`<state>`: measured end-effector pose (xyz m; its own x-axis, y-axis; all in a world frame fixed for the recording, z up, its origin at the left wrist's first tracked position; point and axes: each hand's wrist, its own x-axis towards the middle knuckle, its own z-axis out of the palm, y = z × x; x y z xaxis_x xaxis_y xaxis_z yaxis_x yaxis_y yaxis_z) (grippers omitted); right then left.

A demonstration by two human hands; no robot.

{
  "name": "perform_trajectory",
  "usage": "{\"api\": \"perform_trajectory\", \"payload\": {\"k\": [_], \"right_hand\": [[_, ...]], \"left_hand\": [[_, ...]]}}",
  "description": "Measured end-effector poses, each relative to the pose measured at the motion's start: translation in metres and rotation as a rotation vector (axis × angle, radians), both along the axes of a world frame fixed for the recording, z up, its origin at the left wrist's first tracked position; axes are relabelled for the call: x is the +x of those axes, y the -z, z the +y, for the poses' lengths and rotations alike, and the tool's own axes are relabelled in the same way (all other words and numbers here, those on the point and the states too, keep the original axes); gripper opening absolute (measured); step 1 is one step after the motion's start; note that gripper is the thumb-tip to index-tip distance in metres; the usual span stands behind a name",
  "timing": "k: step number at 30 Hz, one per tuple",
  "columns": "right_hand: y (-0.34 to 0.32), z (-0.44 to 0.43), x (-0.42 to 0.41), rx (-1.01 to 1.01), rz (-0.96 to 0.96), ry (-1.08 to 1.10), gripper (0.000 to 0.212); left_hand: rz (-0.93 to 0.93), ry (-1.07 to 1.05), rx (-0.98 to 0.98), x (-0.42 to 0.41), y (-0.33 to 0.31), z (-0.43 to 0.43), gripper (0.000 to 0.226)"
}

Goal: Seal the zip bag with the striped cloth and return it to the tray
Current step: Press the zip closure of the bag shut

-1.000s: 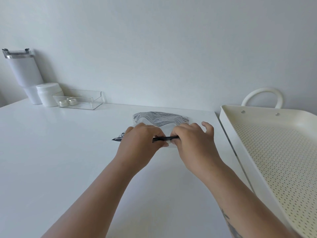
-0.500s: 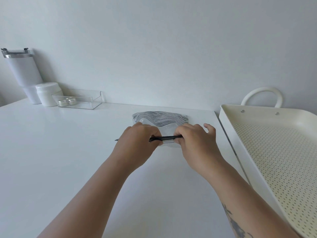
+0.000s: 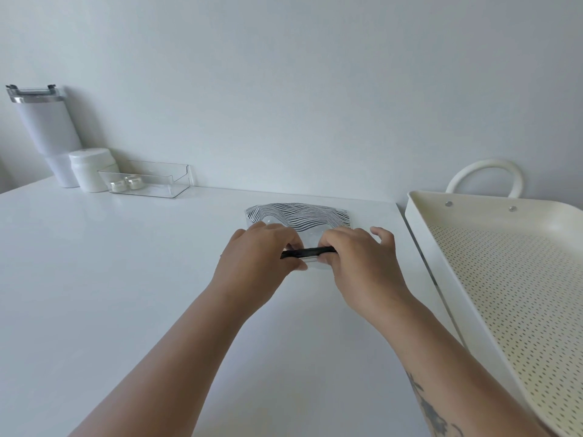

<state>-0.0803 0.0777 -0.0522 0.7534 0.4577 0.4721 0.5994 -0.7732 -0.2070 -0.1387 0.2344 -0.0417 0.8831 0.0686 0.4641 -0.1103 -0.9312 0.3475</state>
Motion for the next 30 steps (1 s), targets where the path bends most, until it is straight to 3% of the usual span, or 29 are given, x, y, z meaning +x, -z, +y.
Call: {"api": "perform_trajectory", "payload": {"k": [13, 17, 21, 25, 30], "right_hand": [[0.0019, 0.0046, -0.0033, 0.018, 0.007, -0.035, 0.004], [0.0021, 0.0051, -0.0017, 0.037, -0.010, -0.023, 0.010], [0.0018, 0.0034, 0.0008, 0.099, 0.009, -0.024, 0.012], [0.0013, 0.0026, 0.0013, 0.119, 0.002, -0.034, 0.011], [-0.0002, 0.0033, -0.0008, 0.132, 0.012, -0.054, 0.010]], "left_hand": [[-0.032, -0.093, 0.035, 0.0035, 0.0060, 0.0016, 0.013], [0.001, -0.056, 0.015, 0.0018, 0.0044, 0.0016, 0.006], [0.002, -0.028, 0.008, 0.0002, 0.0023, 0.0000, 0.016], [-0.036, -0.052, -0.022, -0.0001, 0.0013, -0.0022, 0.003], [-0.072, -0.074, -0.029, 0.0012, 0.0020, -0.0032, 0.012]]}}
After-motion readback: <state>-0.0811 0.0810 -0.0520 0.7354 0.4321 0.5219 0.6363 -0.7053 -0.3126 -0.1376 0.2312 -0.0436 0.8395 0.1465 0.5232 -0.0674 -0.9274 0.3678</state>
